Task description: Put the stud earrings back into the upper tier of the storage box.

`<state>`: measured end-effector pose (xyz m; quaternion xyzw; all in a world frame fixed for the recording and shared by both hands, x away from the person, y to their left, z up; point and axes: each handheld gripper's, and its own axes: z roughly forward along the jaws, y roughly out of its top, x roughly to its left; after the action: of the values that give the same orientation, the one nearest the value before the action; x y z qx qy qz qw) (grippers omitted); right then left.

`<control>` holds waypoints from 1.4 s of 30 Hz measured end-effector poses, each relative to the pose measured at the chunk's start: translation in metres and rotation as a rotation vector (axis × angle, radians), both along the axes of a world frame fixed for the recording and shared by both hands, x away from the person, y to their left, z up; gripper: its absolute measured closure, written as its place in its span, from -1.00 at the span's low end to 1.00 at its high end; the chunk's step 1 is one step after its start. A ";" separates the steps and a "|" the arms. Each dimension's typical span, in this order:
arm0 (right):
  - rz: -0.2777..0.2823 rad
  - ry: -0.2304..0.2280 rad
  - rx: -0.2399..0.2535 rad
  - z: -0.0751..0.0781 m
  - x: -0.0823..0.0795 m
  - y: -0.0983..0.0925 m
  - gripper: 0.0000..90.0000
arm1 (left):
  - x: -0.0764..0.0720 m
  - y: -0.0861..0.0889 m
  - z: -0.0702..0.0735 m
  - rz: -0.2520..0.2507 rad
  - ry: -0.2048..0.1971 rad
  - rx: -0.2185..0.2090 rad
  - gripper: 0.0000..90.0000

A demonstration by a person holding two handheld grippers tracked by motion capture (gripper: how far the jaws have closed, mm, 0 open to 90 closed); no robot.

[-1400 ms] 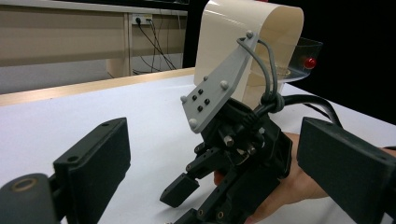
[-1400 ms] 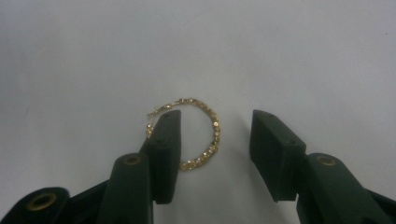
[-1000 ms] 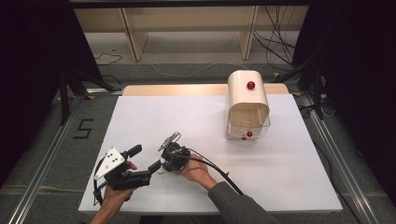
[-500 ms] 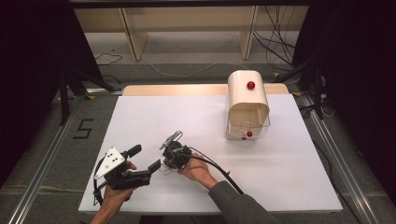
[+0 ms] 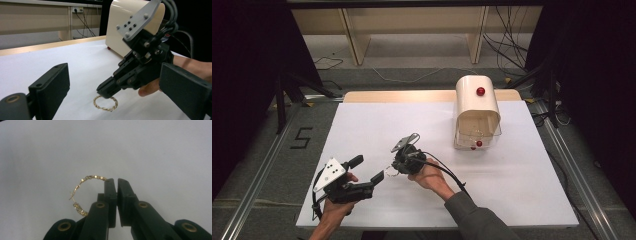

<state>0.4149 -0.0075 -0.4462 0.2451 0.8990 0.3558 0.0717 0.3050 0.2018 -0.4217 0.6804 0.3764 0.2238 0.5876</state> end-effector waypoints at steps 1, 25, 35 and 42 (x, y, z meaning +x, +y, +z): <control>0.001 -0.006 0.009 0.001 0.000 -0.003 0.93 | 0.000 0.000 0.000 0.000 0.000 0.001 -0.80; -0.055 -0.074 0.134 0.038 -0.012 -0.066 0.93 | 0.000 -0.001 0.000 -0.002 0.003 0.003 -0.80; -0.085 -0.108 0.163 0.055 -0.019 -0.097 0.93 | 0.000 -0.001 0.000 -0.007 0.005 0.001 -0.80; -0.110 -0.116 0.183 0.061 -0.018 -0.114 0.93 | 0.000 -0.001 0.000 -0.008 0.004 0.000 -0.80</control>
<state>0.3969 -0.1212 -0.3853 0.2787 0.8423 0.4454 0.1203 0.3051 0.2011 -0.4219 0.6824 0.3750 0.2203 0.5875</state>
